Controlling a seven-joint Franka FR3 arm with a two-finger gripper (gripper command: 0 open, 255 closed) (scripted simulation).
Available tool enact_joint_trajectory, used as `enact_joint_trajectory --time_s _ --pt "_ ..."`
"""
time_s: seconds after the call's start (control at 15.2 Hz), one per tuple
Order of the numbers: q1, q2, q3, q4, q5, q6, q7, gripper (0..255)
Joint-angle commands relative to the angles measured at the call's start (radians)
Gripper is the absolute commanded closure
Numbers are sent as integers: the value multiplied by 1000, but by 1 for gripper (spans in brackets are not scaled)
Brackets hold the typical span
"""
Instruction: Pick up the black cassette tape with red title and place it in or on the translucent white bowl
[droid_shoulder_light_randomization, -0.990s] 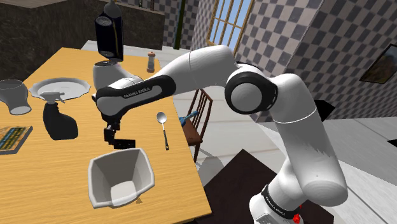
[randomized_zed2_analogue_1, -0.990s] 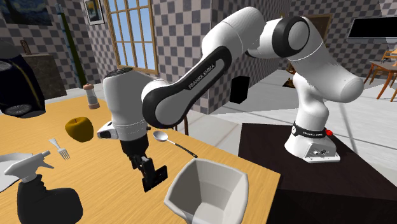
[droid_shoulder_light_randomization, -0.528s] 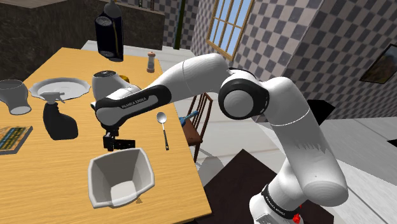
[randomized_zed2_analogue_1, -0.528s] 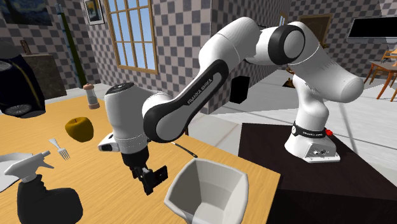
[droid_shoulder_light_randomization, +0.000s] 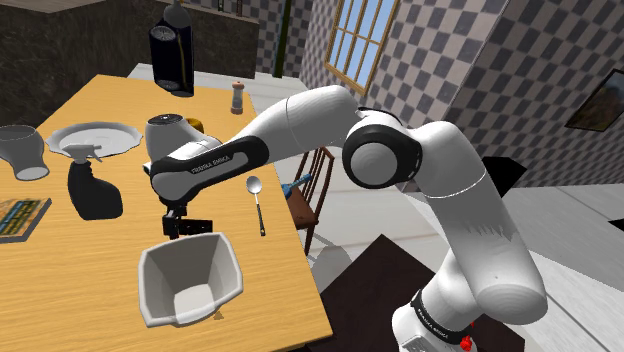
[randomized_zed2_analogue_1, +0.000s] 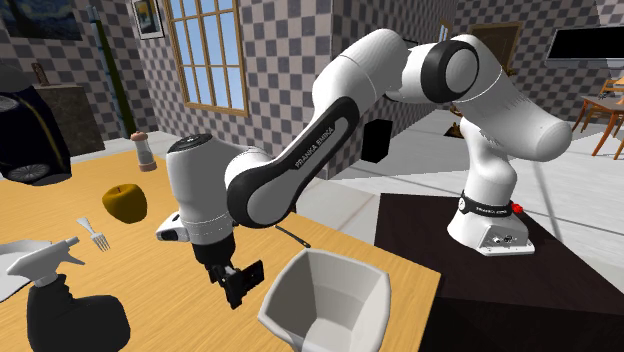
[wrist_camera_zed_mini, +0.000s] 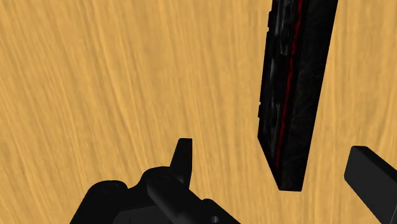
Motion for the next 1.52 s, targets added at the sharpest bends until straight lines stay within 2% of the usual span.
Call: enact_joint_trajectory --time_s 0.0,0.59,1.45 --pt "0 0 0 0 0 0 0 255" --pt "0 0 0 0 0 0 0 255" --pt "-5 -102 9 4 10 -106 -5 255"
